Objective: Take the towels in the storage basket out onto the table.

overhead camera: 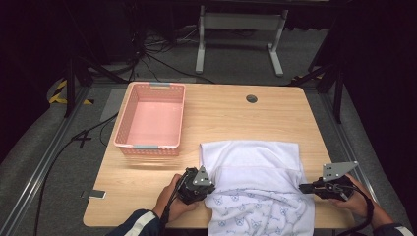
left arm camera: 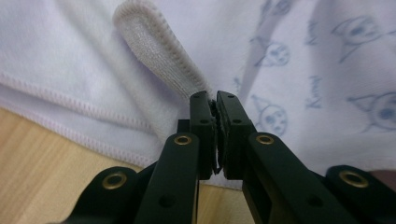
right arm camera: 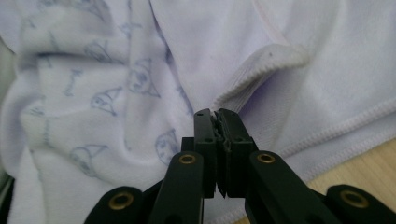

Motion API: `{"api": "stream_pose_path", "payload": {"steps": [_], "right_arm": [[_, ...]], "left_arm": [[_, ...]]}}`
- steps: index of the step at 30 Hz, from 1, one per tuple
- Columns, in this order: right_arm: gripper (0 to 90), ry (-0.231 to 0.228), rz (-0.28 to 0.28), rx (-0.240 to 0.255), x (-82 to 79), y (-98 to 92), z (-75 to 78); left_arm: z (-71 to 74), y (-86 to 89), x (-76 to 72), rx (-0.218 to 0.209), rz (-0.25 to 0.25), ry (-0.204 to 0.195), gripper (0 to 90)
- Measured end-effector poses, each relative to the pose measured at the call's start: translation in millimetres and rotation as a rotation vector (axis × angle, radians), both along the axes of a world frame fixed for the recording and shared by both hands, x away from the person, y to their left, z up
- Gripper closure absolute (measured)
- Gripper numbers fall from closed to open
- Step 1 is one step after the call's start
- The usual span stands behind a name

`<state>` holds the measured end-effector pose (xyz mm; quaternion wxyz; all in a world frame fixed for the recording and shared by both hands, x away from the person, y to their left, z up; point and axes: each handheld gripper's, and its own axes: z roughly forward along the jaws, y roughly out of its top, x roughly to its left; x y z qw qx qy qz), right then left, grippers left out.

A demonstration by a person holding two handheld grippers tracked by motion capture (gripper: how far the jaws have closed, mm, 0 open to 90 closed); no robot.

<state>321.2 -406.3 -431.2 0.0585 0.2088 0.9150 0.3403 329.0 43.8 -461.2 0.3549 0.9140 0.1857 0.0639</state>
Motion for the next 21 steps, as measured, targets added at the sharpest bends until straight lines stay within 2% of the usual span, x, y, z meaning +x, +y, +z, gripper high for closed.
{"api": "stream_pose_path", "payload": {"steps": [1,2,3,4,5,6,9,11,13,15,19,21], "right_arm": [[86.4,0.008,-0.020,0.001,2.3,-0.1,-2.6],[86.4,0.008,-0.045,-0.035,4.8,1.0,-7.0],[86.5,0.013,-0.081,-0.032,10.3,0.2,-12.2],[86.5,0.013,-0.081,-0.032,10.3,0.2,-12.2],[86.6,-0.003,-0.136,-0.018,19.2,-2.0,-14.0],[86.6,-0.003,-0.136,-0.018,19.2,-2.0,-14.0],[86.7,-0.052,-0.224,-0.036,43.0,-2.9,-14.3],[86.8,-0.082,-0.258,-0.054,58.8,-1.7,-14.3],[86.8,-0.114,-0.305,-0.079,85.9,-0.8,-13.5],[86.8,-0.131,-0.331,-0.091,104.0,0.4,-13.5],[86.7,-0.132,-0.385,-0.078,131.6,1.7,-13.9],[86.3,-0.132,-0.400,-0.063,139.2,1.6,-13.0]], "left_arm": [[-0.6,-0.1,4.8,-0.010,0.012,0.002,86.2],[0.5,-1.6,8.3,0.009,0.027,-0.010,86.4],[1.7,-4.4,15.8,0.037,0.048,-0.034,86.6],[1.7,-4.4,15.8,0.037,0.048,-0.034,86.6],[0.9,-7.3,30.1,0.040,0.079,-0.066,86.7],[0.9,-7.3,30.1,0.040,0.079,-0.066,86.7],[0.7,-15.8,57.8,0.050,0.142,-0.097,86.8],[1.6,-21.8,76.3,0.058,0.186,-0.097,86.9],[2.2,-28.2,98.6,0.060,0.222,-0.100,86.9],[4.1,-32.0,114.3,0.085,0.255,-0.099,87.0],[4.8,-34.6,137.0,0.070,0.308,-0.087,86.9],[5.7,-35.2,140.4,0.047,0.329,-0.077,86.7]]}}
